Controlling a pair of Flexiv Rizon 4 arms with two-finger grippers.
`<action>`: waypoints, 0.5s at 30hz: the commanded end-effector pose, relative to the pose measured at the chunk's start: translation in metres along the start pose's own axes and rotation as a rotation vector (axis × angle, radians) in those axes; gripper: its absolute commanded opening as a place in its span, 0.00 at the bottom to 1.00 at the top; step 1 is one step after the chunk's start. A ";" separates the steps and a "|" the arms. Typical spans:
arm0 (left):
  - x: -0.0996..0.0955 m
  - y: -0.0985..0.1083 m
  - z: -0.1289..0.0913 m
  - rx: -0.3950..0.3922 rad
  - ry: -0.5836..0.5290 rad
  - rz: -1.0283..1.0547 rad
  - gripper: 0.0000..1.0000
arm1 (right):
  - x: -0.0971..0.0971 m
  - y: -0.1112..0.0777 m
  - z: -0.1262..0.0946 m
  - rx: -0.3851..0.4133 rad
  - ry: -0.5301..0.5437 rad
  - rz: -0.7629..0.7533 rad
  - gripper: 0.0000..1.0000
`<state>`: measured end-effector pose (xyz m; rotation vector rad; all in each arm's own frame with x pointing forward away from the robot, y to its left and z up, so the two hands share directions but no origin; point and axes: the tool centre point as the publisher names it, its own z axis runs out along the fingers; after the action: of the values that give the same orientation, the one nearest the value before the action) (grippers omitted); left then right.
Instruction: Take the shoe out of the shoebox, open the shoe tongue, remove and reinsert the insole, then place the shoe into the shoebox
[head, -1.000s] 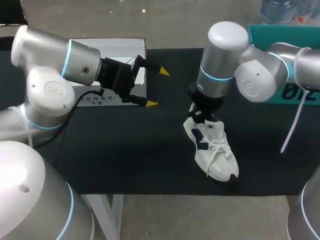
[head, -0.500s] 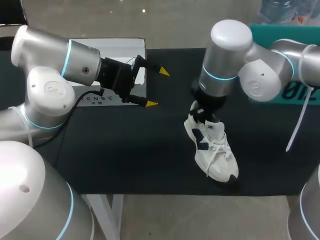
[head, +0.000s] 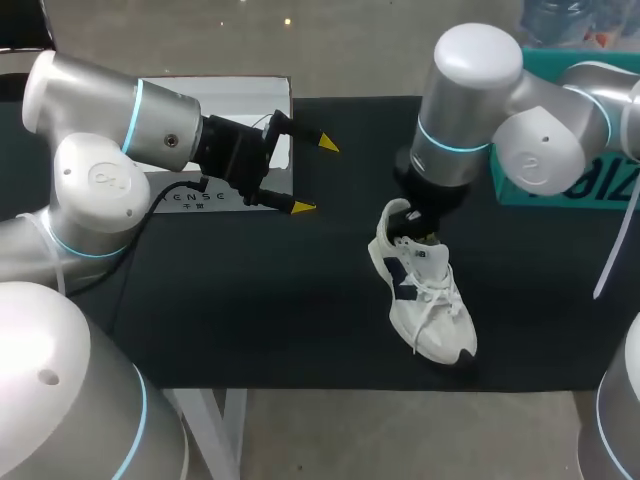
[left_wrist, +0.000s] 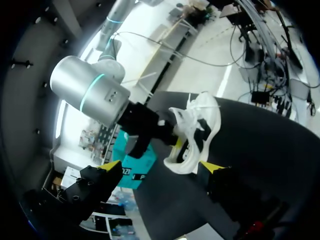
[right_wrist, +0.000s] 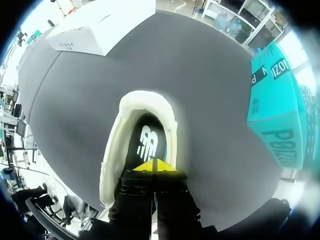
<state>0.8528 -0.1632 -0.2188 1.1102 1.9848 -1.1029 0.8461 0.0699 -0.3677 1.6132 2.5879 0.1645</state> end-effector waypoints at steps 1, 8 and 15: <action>0.000 0.000 0.000 -0.001 0.002 0.001 1.00 | 0.000 -0.009 -0.002 -0.001 0.002 -0.001 0.00; 0.000 0.000 0.000 -0.001 0.002 0.001 1.00 | 0.001 -0.019 -0.008 0.034 0.006 -0.012 0.00; 0.000 0.000 0.000 -0.001 0.002 0.001 1.00 | 0.009 -0.021 -0.016 0.042 0.017 -0.021 1.00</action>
<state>0.8528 -0.1632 -0.2188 1.1102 1.9848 -1.1030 0.8244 0.0663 -0.3589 1.6082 2.6387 0.1261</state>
